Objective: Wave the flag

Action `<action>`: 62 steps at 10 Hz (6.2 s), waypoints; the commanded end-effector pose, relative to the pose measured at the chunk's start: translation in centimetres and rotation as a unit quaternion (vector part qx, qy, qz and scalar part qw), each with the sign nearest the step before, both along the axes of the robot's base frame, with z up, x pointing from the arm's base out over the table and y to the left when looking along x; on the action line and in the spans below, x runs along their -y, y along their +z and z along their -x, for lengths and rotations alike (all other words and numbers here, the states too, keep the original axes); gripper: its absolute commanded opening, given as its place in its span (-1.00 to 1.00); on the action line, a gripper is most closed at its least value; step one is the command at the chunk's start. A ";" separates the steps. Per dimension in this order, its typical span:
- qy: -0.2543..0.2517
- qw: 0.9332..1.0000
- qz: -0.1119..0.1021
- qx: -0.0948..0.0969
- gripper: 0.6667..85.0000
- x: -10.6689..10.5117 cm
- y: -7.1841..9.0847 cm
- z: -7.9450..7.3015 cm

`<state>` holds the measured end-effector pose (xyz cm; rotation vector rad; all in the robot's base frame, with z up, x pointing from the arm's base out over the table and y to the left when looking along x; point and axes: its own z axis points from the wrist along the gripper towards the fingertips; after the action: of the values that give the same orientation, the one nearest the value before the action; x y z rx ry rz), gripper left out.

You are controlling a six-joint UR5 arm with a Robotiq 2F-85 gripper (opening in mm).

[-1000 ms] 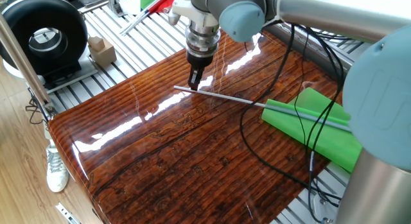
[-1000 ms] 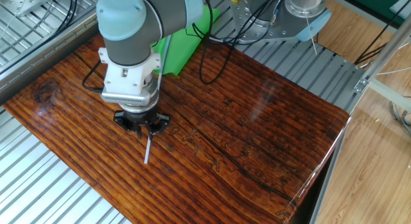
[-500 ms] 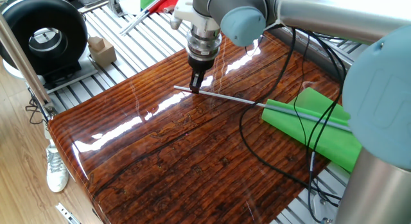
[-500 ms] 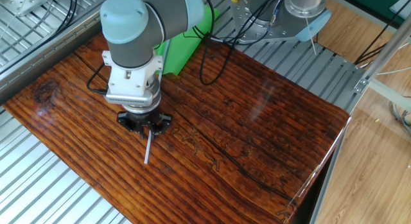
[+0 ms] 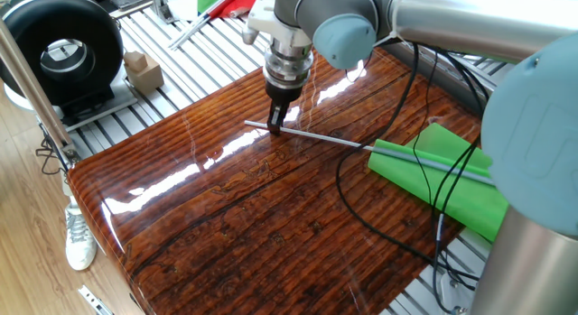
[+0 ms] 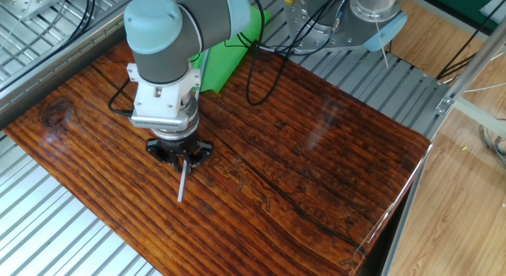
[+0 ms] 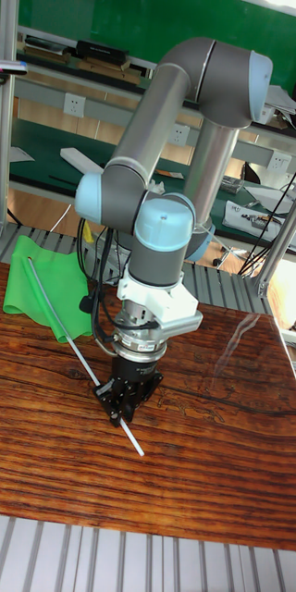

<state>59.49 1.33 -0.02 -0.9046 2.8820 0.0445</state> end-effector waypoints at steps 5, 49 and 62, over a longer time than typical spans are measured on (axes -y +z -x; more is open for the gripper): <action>-0.013 1.000 -0.015 0.002 -0.62 -0.5 0.0 -0.3; 0.119 0.971 0.200 -0.057 -0.98 10.0 16.4 6.4; 0.006 1.000 0.018 -0.020 -0.98 1.6 13.9 4.7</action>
<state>53.06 -1.73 14.00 -0.9373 2.9948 -0.0354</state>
